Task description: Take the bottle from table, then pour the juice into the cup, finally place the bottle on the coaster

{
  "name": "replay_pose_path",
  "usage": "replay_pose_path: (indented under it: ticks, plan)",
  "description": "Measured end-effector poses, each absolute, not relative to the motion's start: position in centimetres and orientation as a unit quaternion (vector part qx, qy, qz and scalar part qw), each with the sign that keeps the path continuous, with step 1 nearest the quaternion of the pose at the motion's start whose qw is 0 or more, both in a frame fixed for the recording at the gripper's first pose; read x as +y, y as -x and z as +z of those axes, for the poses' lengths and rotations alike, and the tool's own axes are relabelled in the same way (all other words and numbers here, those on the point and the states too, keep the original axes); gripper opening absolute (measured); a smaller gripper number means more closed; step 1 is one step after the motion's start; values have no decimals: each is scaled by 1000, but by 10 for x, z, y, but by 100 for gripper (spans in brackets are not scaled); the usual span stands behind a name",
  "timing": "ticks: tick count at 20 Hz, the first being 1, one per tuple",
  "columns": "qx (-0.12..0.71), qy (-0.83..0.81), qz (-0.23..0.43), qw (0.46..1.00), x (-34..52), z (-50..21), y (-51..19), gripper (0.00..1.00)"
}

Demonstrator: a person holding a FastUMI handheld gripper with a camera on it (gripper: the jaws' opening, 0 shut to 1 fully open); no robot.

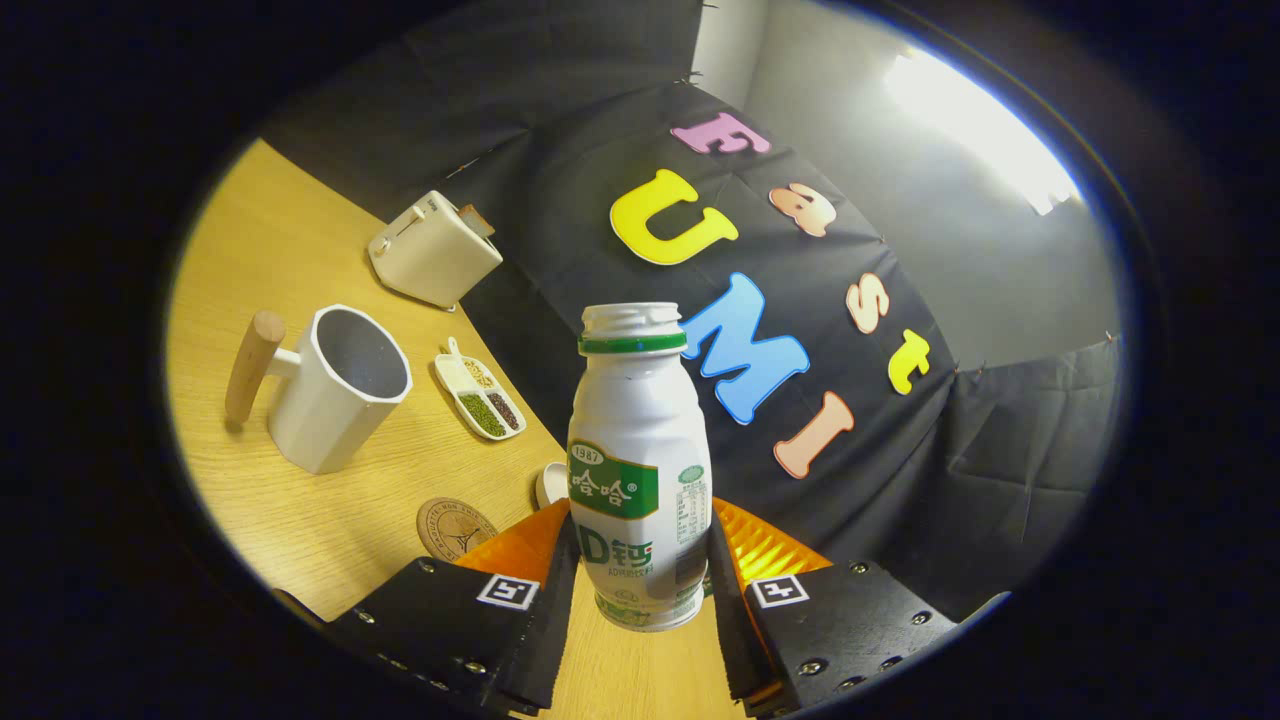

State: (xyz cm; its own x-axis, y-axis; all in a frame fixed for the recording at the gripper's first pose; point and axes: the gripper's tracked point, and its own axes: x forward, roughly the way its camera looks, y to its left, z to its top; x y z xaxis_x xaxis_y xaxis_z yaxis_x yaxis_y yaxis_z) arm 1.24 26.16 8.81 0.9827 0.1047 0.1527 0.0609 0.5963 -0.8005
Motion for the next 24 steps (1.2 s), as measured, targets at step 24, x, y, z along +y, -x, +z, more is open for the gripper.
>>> replay_pose_path:
  ticks: [24]
  plan:
    - [-150,671,-34,726,304,112,-20,62]
